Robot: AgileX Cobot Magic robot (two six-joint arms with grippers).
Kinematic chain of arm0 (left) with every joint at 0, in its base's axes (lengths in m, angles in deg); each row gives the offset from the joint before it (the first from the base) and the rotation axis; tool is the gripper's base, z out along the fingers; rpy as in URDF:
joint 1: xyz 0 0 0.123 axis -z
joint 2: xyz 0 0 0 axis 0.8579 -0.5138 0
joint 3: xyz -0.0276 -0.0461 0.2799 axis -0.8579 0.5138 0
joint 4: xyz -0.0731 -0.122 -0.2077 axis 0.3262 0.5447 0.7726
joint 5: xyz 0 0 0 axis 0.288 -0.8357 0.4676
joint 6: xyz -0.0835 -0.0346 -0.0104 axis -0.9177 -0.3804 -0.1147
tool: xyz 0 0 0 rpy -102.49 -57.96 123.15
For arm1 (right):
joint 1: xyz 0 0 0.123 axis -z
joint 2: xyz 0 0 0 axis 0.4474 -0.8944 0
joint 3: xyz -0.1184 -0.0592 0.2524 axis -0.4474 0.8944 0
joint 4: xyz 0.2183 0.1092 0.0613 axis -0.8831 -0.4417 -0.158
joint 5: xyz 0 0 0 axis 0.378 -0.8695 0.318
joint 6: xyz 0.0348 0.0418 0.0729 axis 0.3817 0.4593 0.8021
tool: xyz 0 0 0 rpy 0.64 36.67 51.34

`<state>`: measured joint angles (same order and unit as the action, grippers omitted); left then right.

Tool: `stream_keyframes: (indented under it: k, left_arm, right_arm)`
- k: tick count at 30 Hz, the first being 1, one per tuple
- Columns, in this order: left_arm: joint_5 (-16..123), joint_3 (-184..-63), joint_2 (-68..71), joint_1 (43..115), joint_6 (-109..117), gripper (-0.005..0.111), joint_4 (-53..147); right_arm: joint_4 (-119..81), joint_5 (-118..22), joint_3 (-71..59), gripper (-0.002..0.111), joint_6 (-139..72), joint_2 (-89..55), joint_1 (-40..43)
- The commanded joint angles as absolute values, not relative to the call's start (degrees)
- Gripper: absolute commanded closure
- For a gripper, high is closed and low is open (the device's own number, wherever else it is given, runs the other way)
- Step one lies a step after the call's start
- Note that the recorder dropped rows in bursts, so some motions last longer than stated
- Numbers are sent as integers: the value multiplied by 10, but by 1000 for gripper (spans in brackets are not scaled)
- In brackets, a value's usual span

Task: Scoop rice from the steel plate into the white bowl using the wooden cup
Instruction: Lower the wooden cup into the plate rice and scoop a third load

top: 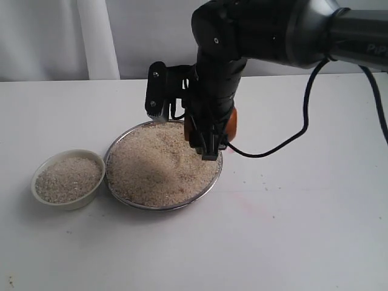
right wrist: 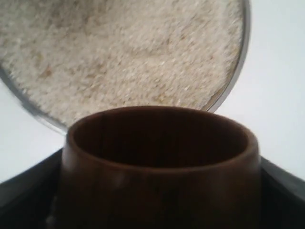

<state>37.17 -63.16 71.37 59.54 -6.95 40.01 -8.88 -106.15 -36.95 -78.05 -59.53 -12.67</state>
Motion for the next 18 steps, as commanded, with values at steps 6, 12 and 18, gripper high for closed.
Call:
stream_keyframes:
  k: [6,12,18]
  left_arm:
    - [378,-630,714,597,-72,107,405]
    - [378,-630,714,597,-72,107,405]
    - [378,-630,714,597,-72,107,405]
  right_arm:
    - [-77,-1088,-372,108,-776,-613,-127]
    - [-74,-1034,-372,108,-777,-668,-128]
    - [-29,-1050,-372,108,-780,-699,-128]
